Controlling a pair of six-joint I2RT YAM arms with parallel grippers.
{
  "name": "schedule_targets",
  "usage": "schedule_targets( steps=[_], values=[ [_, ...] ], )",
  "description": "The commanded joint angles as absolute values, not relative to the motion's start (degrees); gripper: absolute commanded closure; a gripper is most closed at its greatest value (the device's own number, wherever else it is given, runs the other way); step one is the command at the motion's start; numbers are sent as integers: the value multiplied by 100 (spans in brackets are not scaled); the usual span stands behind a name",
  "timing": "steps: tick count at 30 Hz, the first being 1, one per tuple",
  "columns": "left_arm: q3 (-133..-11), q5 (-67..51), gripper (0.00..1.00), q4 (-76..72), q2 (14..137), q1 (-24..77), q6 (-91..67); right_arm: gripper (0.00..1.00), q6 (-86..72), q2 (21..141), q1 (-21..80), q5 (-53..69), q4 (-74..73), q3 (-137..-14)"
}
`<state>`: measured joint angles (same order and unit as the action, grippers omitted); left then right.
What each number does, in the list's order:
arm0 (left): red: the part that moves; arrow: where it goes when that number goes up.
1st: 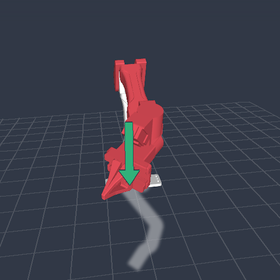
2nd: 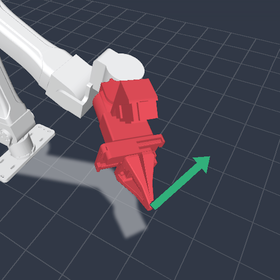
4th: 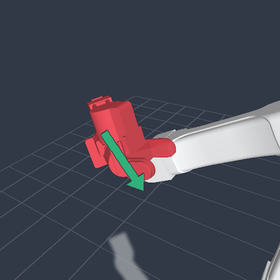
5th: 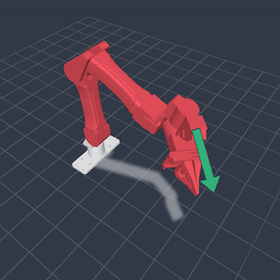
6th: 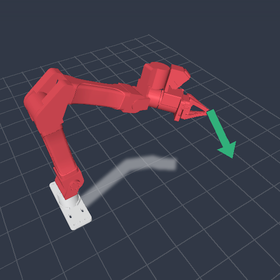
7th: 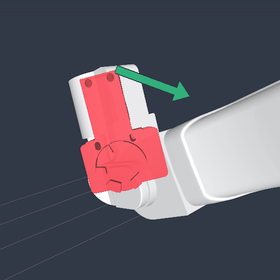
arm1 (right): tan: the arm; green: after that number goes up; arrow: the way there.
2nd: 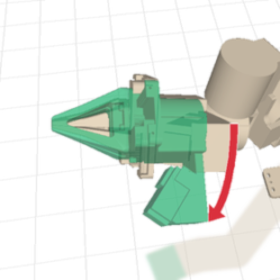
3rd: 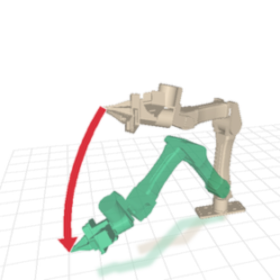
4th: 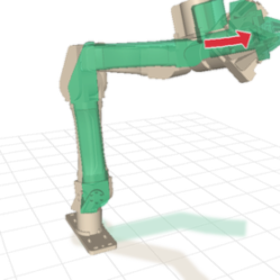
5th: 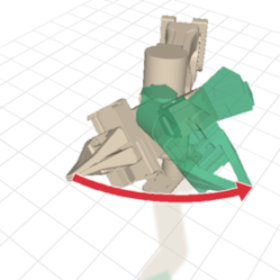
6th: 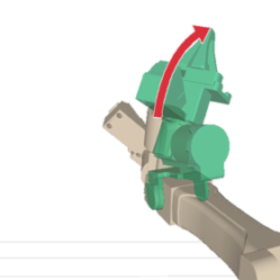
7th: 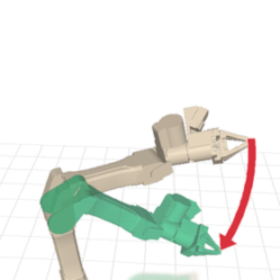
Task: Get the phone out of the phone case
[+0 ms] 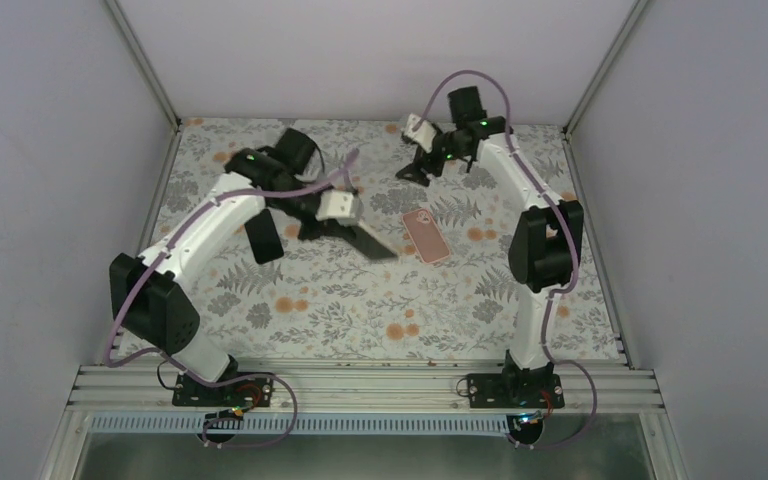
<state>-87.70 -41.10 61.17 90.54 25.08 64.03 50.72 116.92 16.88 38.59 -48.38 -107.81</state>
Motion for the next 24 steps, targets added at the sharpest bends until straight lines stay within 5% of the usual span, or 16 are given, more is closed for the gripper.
schedule_targets(
  steps=[1, 10, 24],
  values=[
    [-8591, -5725, 98, 7787, 8895, 3026, 6618, 0, 4957, 11606, 1206, 3190, -3425, -11041],
    [-8724, -5566, 98, 7783, 9007, 3000, 6610, 0, 5621, 11351, 1139, 3682, -4667, -11027],
    [-9109, -5675, 98, 7778, 9177, 2909, 6686, 0, 6425, 8208, 1572, 5028, -6033, -7244]
  ],
)
